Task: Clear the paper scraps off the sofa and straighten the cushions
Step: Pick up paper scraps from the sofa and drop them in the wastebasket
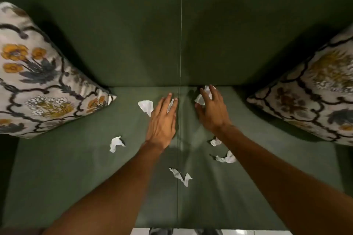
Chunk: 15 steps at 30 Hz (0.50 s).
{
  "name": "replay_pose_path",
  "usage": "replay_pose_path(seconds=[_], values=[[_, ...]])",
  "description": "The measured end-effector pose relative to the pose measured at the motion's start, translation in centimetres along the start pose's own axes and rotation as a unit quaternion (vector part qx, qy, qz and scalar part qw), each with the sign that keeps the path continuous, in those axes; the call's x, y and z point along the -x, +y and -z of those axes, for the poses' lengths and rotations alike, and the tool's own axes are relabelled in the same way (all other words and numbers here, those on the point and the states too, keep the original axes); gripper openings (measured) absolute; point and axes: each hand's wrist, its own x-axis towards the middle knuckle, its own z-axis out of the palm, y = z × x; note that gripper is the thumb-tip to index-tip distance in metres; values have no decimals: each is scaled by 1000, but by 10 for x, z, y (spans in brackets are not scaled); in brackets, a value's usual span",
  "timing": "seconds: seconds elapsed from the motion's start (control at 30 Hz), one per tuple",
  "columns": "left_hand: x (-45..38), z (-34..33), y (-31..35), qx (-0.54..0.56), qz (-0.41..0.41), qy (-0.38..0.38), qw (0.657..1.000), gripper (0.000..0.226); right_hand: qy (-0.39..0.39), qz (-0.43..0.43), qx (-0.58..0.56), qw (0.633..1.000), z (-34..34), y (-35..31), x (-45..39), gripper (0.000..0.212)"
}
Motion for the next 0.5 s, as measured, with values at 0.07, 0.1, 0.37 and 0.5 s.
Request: replay_pose_path(seconds=[0.07, 0.1, 0.37, 0.5], values=[[-7, -8, -6, 1, 8, -26, 1000, 63, -21, -6, 14, 1000, -10, 2, -12, 58], [-7, -12, -10, -5, 8, -44, 999, 70, -29, -8, 17, 999, -16, 4, -17, 56], [-1, -16, -18, 29, 9, -65, 997, 53, -9, -8, -8, 1000, -25, 28, -7, 44], [6, -8, -22, 51, 26, -40, 998, 28, -20, -13, -50, 998, -19, 31, 2, 26]])
